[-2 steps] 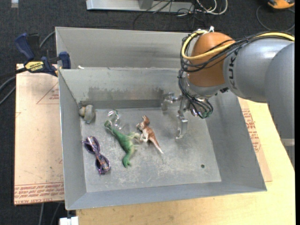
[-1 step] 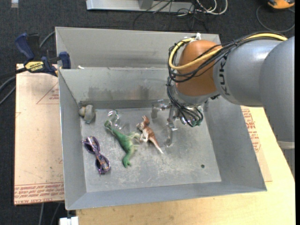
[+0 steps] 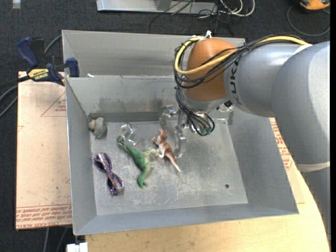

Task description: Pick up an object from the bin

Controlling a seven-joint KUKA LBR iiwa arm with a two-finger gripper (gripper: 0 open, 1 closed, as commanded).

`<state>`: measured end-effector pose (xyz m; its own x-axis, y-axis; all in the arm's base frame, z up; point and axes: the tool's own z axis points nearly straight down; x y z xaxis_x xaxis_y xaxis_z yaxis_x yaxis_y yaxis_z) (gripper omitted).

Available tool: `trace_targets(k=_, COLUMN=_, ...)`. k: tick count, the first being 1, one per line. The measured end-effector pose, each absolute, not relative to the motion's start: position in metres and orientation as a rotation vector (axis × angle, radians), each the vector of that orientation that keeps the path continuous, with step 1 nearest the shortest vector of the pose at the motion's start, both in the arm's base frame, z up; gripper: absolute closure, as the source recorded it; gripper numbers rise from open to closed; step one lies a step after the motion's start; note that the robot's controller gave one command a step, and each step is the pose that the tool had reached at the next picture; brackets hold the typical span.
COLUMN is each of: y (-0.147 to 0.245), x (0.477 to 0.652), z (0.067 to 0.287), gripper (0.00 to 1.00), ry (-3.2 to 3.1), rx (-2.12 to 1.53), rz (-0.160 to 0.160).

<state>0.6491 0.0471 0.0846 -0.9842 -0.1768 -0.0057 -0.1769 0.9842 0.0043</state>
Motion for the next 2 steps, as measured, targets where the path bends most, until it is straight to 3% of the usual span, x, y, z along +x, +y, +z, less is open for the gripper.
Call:
trace_targets(k=1, y=0.049, x=0.568, z=0.071, gripper=0.00, ry=3.085, rx=-0.569, rz=0.009)
trace_targets(k=2, y=0.069, x=0.594, z=0.070, gripper=0.00, ry=3.098, rx=-0.458, rz=0.010)
